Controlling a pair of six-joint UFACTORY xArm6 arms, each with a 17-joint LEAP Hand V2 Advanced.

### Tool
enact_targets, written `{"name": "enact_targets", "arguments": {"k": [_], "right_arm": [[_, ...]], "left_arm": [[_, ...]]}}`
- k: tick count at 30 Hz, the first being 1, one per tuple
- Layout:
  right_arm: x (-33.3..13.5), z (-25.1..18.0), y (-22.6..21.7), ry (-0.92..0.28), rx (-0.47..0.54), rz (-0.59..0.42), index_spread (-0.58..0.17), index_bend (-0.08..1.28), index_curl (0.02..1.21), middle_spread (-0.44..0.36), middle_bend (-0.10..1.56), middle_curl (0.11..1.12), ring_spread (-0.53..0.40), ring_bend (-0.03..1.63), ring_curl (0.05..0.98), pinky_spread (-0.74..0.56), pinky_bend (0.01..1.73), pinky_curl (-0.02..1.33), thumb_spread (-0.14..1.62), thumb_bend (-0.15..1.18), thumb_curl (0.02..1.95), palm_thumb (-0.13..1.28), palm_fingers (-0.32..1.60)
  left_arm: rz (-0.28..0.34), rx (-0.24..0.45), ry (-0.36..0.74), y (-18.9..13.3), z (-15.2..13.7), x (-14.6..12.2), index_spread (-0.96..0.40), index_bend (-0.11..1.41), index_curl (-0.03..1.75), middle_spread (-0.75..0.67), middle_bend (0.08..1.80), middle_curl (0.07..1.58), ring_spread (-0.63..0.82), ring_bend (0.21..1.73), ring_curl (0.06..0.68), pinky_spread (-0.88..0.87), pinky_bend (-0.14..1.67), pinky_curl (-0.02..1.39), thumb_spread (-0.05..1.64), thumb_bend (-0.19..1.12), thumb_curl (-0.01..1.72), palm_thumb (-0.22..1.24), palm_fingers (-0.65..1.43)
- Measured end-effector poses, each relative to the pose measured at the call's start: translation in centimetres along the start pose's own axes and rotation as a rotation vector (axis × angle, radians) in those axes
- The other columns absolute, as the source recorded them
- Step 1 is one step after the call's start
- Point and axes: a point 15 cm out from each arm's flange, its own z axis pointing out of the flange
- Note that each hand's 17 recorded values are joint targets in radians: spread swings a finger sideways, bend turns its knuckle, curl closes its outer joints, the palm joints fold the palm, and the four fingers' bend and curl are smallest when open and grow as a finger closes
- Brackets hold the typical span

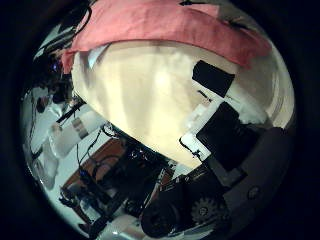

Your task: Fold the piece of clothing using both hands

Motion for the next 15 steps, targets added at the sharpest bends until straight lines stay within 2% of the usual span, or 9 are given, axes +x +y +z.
{"name": "enact_targets", "arguments": {"k": [5,7,10,12,13,15], "right_arm": [[0.64,0.43,-0.07,0.028,-0.014,0.017,-0.302,0.31,0.50,-0.143,0.54,0.59,-0.297,0.73,0.438,-0.22,0.31,0.22,1.05,0.02,0.48,0.98,0.67],[0.73,0.32,-0.42,0.030,0.000,0.017,-0.332,0.34,0.52,-0.169,0.57,0.62,-0.323,0.77,0.451,-0.30,0.38,0.22,1.05,0.01,0.50,0.99,0.79],[0.75,0.30,-0.53,0.030,0.004,0.018,-0.359,0.35,0.55,-0.191,0.59,0.65,-0.347,0.82,0.479,-0.39,0.45,0.24,1.05,0.00,0.52,1.00,0.87],[0.77,0.22,-0.58,0.030,0.007,0.018,-0.383,0.36,0.58,-0.215,0.64,0.68,-0.353,0.88,0.503,-0.47,0.52,0.27,1.05,-0.01,0.53,0.99,1.02],[0.76,0.24,-0.55,0.030,0.005,0.019,-0.390,0.40,0.61,-0.230,0.66,0.70,-0.353,0.90,0.528,-0.49,0.58,0.30,1.05,-0.01,0.54,1.00,1.11],[0.79,0.21,-0.62,0.030,0.008,0.021,-0.405,0.46,0.66,-0.245,0.69,0.74,-0.349,0.93,0.560,-0.51,0.69,0.35,1.05,-0.01,0.54,0.99,1.16]], "left_arm": [[0.003,0.001,-0.001,0.14,-0.13,0.00,-0.69,0.17,1.09,-0.62,0.84,1.01,-0.48,1.21,0.536,-0.72,1.00,0.60,1.01,-0.02,0.61,0.76,1.05],[0.003,0.001,0.000,0.14,-0.13,-0.03,-0.69,0.17,1.10,-0.62,0.84,1.02,-0.49,1.21,0.535,-0.72,0.99,0.59,1.01,-0.02,0.61,0.76,1.05],[0.004,0.000,0.000,0.13,-0.09,-0.02,-0.69,0.17,1.12,-0.62,0.84,1.02,-0.49,1.21,0.534,-0.72,0.99,0.59,1.01,-0.02,0.61,0.76,1.05],[0.004,0.002,0.000,0.20,-0.18,0.02,-0.69,0.16,1.12,-0.62,0.84,1.02,-0.49,1.21,0.533,-0.72,0.99,0.59,1.01,-0.02,0.61,0.76,1.05],[0.004,0.002,0.000,0.24,-0.21,0.02,-0.69,0.16,1.13,-0.62,0.84,1.02,-0.49,1.21,0.532,-0.72,0.99,0.59,1.01,-0.02,0.61,0.76,1.05],[0.004,0.000,0.002,0.37,-0.26,0.05,-0.69,0.16,1.13,-0.62,0.84,1.02,-0.48,1.21,0.531,-0.72,0.99,0.59,1.01,-0.02,0.61,0.77,1.05]]}}
